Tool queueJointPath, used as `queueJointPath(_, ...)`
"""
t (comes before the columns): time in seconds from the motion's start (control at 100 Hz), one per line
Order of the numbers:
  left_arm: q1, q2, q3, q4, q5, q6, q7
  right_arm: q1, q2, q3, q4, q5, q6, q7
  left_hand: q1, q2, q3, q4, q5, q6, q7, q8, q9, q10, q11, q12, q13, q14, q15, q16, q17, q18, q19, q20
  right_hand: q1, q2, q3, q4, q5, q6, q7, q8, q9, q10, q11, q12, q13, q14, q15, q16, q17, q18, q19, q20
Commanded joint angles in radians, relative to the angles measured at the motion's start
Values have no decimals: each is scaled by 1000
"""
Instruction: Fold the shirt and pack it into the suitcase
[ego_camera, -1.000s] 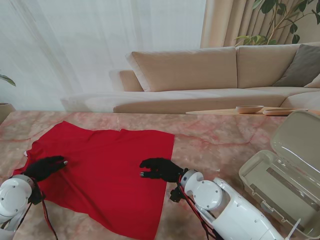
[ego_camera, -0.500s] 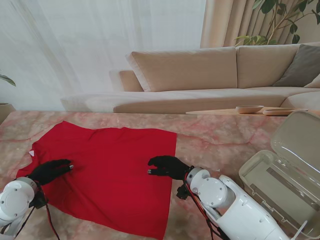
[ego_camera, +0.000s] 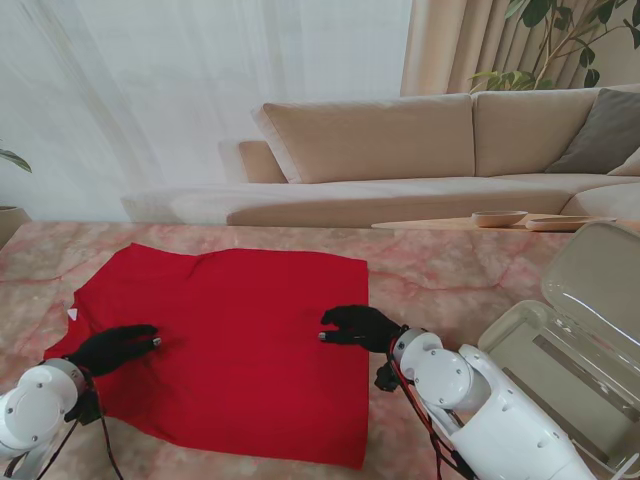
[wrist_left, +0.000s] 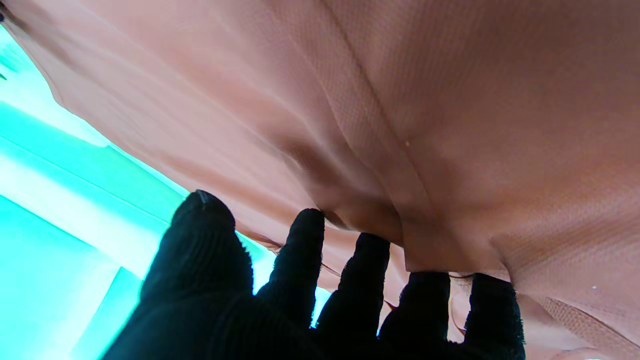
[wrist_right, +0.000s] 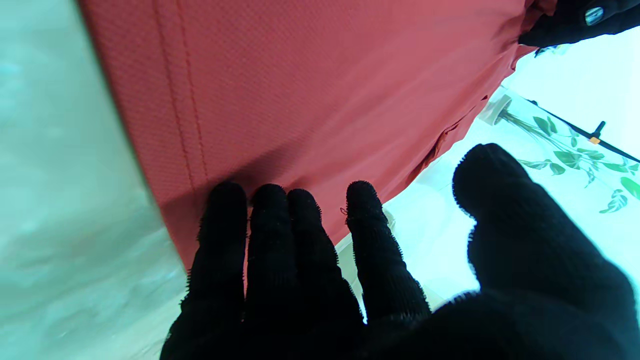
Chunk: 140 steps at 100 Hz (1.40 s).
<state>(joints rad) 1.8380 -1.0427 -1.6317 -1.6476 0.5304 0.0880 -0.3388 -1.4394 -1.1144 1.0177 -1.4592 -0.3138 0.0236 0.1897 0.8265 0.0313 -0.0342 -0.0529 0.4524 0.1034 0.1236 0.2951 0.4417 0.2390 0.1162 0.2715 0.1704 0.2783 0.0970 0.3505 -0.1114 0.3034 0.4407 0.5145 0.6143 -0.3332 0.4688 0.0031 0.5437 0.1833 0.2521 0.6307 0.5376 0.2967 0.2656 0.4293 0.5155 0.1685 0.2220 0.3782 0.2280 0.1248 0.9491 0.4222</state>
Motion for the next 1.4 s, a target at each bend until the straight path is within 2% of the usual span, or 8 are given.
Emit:
queueJointPath(0.0,24,-4,18,4,-6,13,-26,-23,19,16,10,-10,21,22,-10,33,-11,3,-24,-17,-7,2,-27,-12,0,8,19,38,45,38,36,43,51,42,14,2,-15,40,29,-3,11,14,14,16,16,17,13,96,-11,-13,-3,104,-25,-33)
queueJointPath(0.53,58,10,47,-84,-35,35,-109,-145,37,150,-107,-110,93,36,-14,46,-13,3,-43,-13,-15,2,-42,-9,-4,8,24,53,53,50,46,81,108,63,12,2,-15,39,32,-3,11,14,17,16,14,15,14,98,-11,-14,-4,105,-23,-36)
queueJointPath(0.81,64,13,50,-102,-37,52,-127,-163,39,172,-128,-130,95,37,-15,49,-13,3,-47,-12,-17,2,-45,-7,-5,9,18,53,52,51,41,79,117,61,12,2,-14,39,33,-4,11,14,18,15,12,14,12,96,-13,-14,-5,105,-23,-37)
queueJointPath(1.01,96,14,26,-147,-27,49,-136,-174,40,184,-158,-158,89,31,-14,51,-12,3,-49,-11,-18,3,-48,-6,-7,8,17,55,52,52,41,81,119,58,10,3,-14,38,31,-5,11,14,19,14,11,14,13,95,-14,-14,-7,108,-23,-37)
queueJointPath(1.19,145,6,-12,-200,-16,28,-106,-198,37,201,-193,-173,77,5,-14,50,-13,3,-45,-10,-18,3,-43,-5,-6,8,19,55,52,52,42,79,121,55,11,2,-13,38,31,-4,10,13,20,17,9,13,14,89,-16,-15,-6,106,-22,-35)
queueJointPath(1.39,181,-10,-53,-240,-11,-12,-36,-229,35,207,-236,-191,34,-21,-10,44,-13,2,-35,-7,-15,4,-33,-2,-5,9,29,61,56,53,47,77,127,55,9,3,-13,37,36,-5,11,13,27,15,9,13,19,89,-16,-15,-4,106,-21,-34)
